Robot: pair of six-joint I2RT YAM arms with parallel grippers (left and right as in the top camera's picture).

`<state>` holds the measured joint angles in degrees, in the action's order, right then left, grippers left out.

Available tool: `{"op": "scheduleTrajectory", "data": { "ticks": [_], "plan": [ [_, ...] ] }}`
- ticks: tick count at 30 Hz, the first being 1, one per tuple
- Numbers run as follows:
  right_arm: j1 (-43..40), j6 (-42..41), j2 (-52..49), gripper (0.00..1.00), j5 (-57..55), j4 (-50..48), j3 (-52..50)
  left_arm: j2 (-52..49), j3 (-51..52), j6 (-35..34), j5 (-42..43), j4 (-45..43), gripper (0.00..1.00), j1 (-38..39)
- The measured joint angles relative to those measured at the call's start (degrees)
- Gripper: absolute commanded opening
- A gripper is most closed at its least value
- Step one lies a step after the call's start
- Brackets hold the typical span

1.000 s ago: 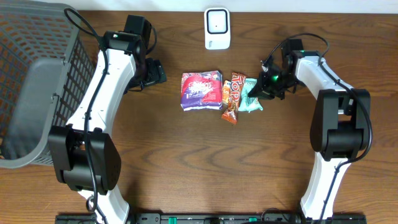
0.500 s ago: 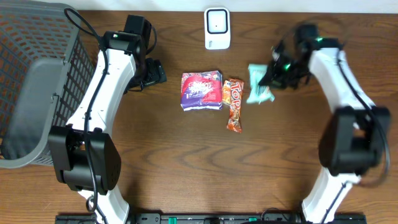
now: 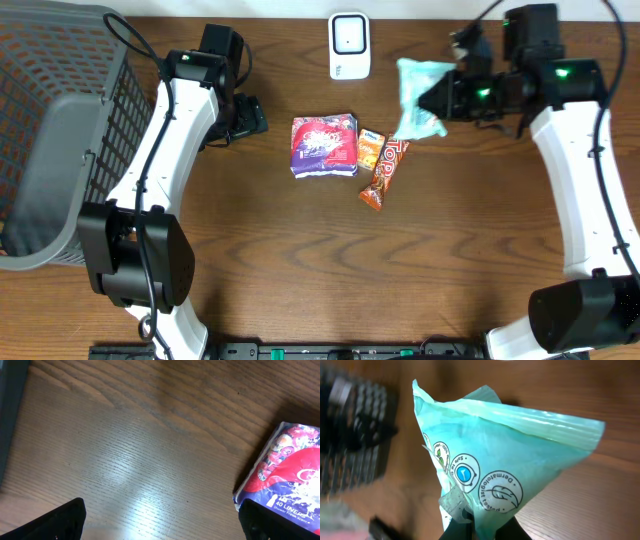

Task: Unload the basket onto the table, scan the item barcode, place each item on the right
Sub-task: 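Move the held green pack to the white scanner and hold it there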

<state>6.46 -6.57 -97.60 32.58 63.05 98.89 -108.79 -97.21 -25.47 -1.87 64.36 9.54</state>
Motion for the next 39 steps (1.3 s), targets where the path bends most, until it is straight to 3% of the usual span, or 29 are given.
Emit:
{"op": "scheduleTrajectory", "data": {
  "ticks": [9,13,20,30,39],
  "plan": [
    [8.76,6.01,-0.04,0.01,2.01,-0.76,-0.35,0.00,0.00,0.00,0.00,0.00,0.98,0.00],
    [9.86,3.04,-0.04,0.01,-2.10,-3.76,-0.37,0.00,0.00,0.00,0.00,0.00,0.98,0.00],
    [9.73,-13.51,-0.04,0.02,-9.55,-8.92,-0.39,0.00,0.00,0.00,0.00,0.00,0.98,0.00],
    [9.75,-50.71,-0.07,0.08,-5.77,-5.29,-0.42,0.00,0.00,0.00,0.00,0.00,0.98,0.00],
    [9.64,-61.24,-0.07,0.03,12.55,-5.40,-0.42,0.00,0.00,0.00,0.00,0.00,0.98,0.00]
  ]
}}
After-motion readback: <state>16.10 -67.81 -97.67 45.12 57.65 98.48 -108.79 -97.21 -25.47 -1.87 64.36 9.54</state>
